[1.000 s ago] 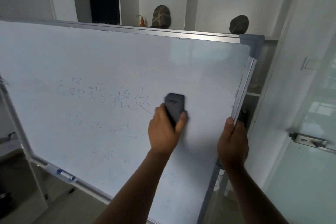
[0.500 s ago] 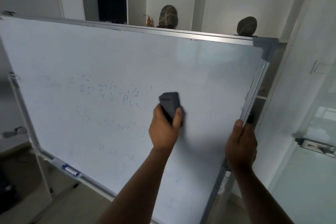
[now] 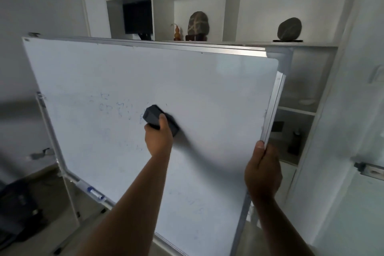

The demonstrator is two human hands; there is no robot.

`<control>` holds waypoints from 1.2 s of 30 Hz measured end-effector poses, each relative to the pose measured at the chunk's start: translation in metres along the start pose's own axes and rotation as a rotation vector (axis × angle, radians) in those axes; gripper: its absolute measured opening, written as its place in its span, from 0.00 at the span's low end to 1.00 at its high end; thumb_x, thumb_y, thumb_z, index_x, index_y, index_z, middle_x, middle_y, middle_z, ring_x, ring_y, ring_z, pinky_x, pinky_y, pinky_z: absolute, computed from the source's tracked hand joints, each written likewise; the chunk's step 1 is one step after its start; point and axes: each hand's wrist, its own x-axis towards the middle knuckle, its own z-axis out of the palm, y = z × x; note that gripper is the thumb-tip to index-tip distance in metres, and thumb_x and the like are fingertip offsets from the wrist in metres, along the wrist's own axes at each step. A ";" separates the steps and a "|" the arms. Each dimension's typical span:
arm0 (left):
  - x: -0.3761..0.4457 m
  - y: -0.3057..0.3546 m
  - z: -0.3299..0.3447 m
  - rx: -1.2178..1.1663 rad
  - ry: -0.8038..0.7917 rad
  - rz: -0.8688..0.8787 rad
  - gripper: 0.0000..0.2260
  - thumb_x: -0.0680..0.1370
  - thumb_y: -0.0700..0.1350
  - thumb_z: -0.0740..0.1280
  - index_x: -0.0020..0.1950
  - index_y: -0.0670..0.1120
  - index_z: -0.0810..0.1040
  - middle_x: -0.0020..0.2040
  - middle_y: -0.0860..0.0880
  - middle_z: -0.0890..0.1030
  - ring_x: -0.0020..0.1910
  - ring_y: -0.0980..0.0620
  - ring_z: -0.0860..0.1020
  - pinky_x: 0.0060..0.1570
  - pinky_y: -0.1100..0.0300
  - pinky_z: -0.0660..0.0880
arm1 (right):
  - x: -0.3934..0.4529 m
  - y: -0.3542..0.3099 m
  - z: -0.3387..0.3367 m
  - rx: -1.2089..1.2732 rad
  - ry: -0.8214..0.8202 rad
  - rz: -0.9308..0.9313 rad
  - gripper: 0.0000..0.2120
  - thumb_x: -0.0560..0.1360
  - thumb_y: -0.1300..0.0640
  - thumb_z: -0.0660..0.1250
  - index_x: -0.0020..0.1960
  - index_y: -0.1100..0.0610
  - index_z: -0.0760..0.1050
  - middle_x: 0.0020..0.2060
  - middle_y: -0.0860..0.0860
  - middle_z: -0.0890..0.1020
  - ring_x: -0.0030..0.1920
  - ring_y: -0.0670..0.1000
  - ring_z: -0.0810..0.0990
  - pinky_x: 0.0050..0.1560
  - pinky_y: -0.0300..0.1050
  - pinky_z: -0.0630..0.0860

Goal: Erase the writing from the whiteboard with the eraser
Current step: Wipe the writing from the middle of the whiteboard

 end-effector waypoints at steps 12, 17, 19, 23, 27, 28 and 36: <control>0.010 0.001 -0.007 -0.081 -0.134 -0.128 0.24 0.76 0.62 0.62 0.59 0.43 0.74 0.52 0.47 0.79 0.49 0.46 0.77 0.44 0.56 0.73 | 0.002 -0.001 0.000 -0.012 0.010 0.020 0.20 0.82 0.46 0.49 0.40 0.57 0.70 0.28 0.44 0.66 0.29 0.40 0.66 0.31 0.35 0.59; 0.002 -0.003 -0.008 -0.115 -0.185 -0.161 0.23 0.77 0.61 0.63 0.62 0.44 0.72 0.54 0.48 0.78 0.51 0.47 0.77 0.53 0.52 0.76 | 0.000 -0.004 -0.001 0.003 0.039 -0.017 0.16 0.82 0.50 0.51 0.39 0.55 0.67 0.28 0.49 0.68 0.28 0.47 0.66 0.32 0.35 0.59; 0.006 -0.022 -0.017 -0.104 -0.167 -0.307 0.25 0.77 0.61 0.62 0.62 0.41 0.73 0.55 0.45 0.79 0.50 0.44 0.77 0.52 0.50 0.78 | 0.000 -0.007 -0.002 -0.011 0.065 -0.029 0.14 0.82 0.53 0.52 0.39 0.55 0.67 0.30 0.50 0.68 0.29 0.50 0.66 0.33 0.34 0.60; 0.026 -0.010 -0.012 -0.143 -0.263 -0.111 0.24 0.75 0.63 0.64 0.58 0.44 0.76 0.52 0.46 0.81 0.51 0.46 0.80 0.51 0.50 0.78 | -0.003 -0.017 0.000 -0.072 0.128 -0.022 0.14 0.82 0.54 0.54 0.40 0.59 0.69 0.33 0.51 0.68 0.32 0.52 0.66 0.31 0.40 0.57; 0.040 -0.005 -0.014 -0.265 -0.226 -0.292 0.23 0.76 0.60 0.64 0.61 0.43 0.72 0.52 0.47 0.78 0.45 0.48 0.78 0.43 0.51 0.80 | -0.006 -0.020 -0.002 -0.070 0.065 -0.004 0.21 0.81 0.48 0.49 0.43 0.62 0.71 0.38 0.61 0.75 0.39 0.61 0.75 0.40 0.46 0.62; 0.042 -0.010 -0.018 -0.270 -0.215 -0.368 0.24 0.77 0.60 0.64 0.63 0.43 0.70 0.51 0.47 0.76 0.43 0.49 0.76 0.38 0.53 0.79 | -0.005 -0.020 -0.003 -0.065 0.076 -0.003 0.23 0.81 0.47 0.49 0.44 0.63 0.71 0.38 0.61 0.75 0.40 0.63 0.76 0.40 0.46 0.63; 0.066 0.004 -0.013 -0.349 -0.302 -0.385 0.27 0.75 0.57 0.68 0.65 0.43 0.63 0.55 0.47 0.72 0.49 0.47 0.74 0.31 0.55 0.77 | -0.006 -0.025 0.005 -0.120 0.109 0.071 0.25 0.79 0.40 0.46 0.43 0.60 0.69 0.36 0.56 0.73 0.38 0.57 0.72 0.39 0.48 0.64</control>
